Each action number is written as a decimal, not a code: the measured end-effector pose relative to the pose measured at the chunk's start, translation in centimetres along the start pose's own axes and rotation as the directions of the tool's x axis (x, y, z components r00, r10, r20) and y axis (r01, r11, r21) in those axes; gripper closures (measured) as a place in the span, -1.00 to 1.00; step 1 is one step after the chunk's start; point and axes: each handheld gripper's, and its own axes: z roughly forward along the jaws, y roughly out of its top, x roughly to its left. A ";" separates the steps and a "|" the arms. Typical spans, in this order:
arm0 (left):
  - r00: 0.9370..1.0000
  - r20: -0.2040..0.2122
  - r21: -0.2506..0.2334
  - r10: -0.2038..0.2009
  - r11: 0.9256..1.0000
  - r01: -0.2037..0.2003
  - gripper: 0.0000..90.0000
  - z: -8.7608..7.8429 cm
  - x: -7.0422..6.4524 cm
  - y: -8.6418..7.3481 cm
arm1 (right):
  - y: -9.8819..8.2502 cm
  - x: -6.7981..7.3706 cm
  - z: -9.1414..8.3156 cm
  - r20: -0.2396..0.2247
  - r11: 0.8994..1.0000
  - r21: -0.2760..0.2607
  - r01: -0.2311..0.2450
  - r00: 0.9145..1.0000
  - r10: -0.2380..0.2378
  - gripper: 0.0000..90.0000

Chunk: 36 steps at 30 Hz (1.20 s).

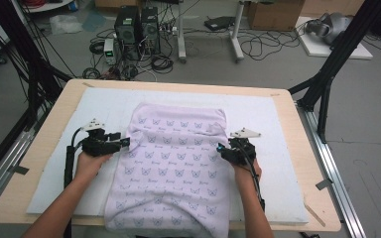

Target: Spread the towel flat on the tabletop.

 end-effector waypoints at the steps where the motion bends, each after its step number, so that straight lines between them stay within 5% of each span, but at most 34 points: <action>1: 1.000 0.007 0.000 -0.008 1.000 0.008 -0.04 -0.5 -0.2 -0.3 | -0.3 0.3 -0.4 -0.008 1.000 0.001 0.010 1.000 -0.010 0.16; 7: 0.999 0.033 -0.002 -0.024 1.000 0.024 -0.03 -3.0 -1.1 -2.6 | -2.6 1.7 -2.7 -0.046 1.000 0.011 0.026 0.999 -0.026 0.13; 12: 0.998 0.053 0.046 0.018 0.999 -0.020 -0.03 -3.6 -2.6 -3.8 | -4.2 2.1 -4.2 -0.079 0.999 0.043 -0.020 0.997 0.023 0.13; 17: 0.995 0.059 0.113 0.086 0.989 -0.092 0.07 -3.8 -4.3 -4.6 | -5.5 3.8 -5.3 -0.093 0.997 0.076 0.022 0.996 -0.014 0.17; 18: 0.991 0.056 0.123 0.119 0.984 -0.125 0.23 -3.8 -4.7 -4.6 | -5.6 4.1 -5.4 -0.089 0.997 0.077 0.023 0.996 -0.016 0.24; 20: 0.982 0.029 0.137 0.185 0.973 -0.188 0.83 -3.6 -5.5 -4.7 | -5.8 4.4 -5.6 -0.095 0.997 0.070 0.035 0.995 -0.028 0.74; 21: 0.982 0.022 0.142 0.187 0.972 -0.188 0.91 -3.5 -5.6 -4.6 | -5.8 4.5 -5.6 -0.112 0.997 0.072 0.037 0.993 -0.029 0.89; 24: 0.989 -0.021 0.140 0.145 0.980 -0.141 0.94 -3.2 -4.8 -4.1 | -5.4 4.8 -5.3 -0.077 0.995 0.074 0.067 0.995 -0.062 0.92; 27: 0.997 -0.047 0.119 0.057 0.992 -0.051 0.94 -2.6 -3.3 -3.4 | -5.0 4.0 -4.6 -0.047 0.998 0.062 0.024 0.999 -0.021 0.92; 33: 0.996 -0.083 0.103 0.020 0.995 -0.012 0.94 -1.2 -2.3 -2.4 | -3.5 3.0 -2.8 0.012 0.998 0.062 0.024 1.000 -0.025 0.92; 36: 0.998 -0.059 0.079 0.009 0.997 -0.004 0.89 -1.4 -2.3 -2.4 | -3.3 2.7 -2.3 0.021 0.998 0.055 -0.010 1.000 0.009 0.87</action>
